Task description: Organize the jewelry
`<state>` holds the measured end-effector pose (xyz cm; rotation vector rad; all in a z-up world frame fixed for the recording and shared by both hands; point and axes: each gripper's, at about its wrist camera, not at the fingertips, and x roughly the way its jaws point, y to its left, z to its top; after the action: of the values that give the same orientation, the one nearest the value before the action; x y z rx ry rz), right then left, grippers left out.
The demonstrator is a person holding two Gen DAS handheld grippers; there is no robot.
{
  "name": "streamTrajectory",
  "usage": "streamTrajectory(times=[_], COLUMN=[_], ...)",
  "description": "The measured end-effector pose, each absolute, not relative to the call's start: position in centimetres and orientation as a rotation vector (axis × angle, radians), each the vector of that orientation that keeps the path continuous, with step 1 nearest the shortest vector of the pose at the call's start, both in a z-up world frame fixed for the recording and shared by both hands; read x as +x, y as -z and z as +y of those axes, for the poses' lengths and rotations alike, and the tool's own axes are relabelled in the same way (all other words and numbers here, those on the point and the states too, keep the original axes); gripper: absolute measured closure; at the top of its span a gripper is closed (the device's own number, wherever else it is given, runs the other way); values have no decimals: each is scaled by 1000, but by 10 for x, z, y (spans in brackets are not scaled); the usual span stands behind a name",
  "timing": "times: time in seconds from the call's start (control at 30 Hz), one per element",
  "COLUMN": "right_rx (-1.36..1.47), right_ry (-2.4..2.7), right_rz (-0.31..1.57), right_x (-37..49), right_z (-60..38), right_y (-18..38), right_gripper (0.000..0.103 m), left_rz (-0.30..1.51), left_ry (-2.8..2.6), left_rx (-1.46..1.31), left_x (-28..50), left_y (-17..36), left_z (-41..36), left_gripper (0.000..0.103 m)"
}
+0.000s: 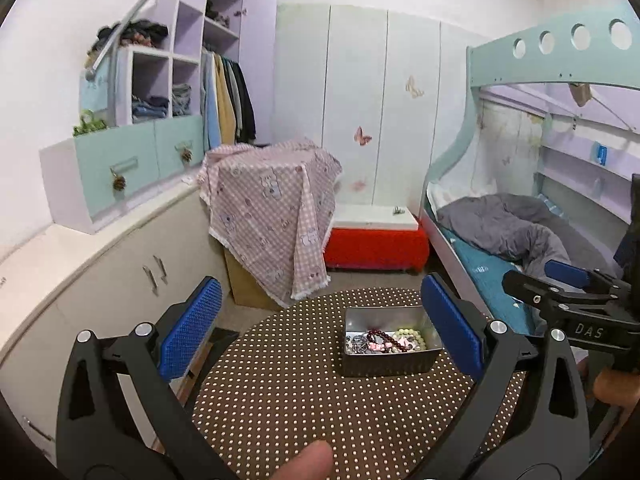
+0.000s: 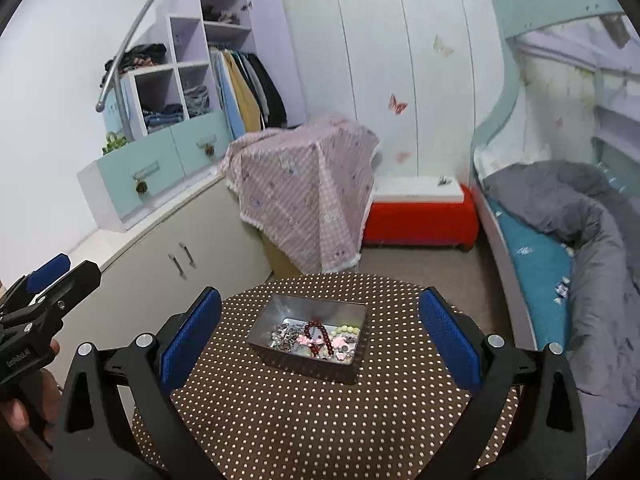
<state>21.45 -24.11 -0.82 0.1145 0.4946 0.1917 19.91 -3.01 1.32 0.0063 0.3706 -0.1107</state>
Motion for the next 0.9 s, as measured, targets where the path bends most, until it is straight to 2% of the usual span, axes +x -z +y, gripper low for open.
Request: streamTrajectory(times=[0.57, 0.9], right_rx=[66, 65], right_ry=[-95, -52], right_rz=[309, 258], right_x=[70, 20], right_z=[-226, -216], right_y=[5, 21], right_gripper=[8, 8], left_rz=[250, 191], left_ry=[58, 11], left_rx=[19, 52], left_x=[80, 22], left_y=[-3, 5], left_z=[-29, -25], left_gripper=[6, 6])
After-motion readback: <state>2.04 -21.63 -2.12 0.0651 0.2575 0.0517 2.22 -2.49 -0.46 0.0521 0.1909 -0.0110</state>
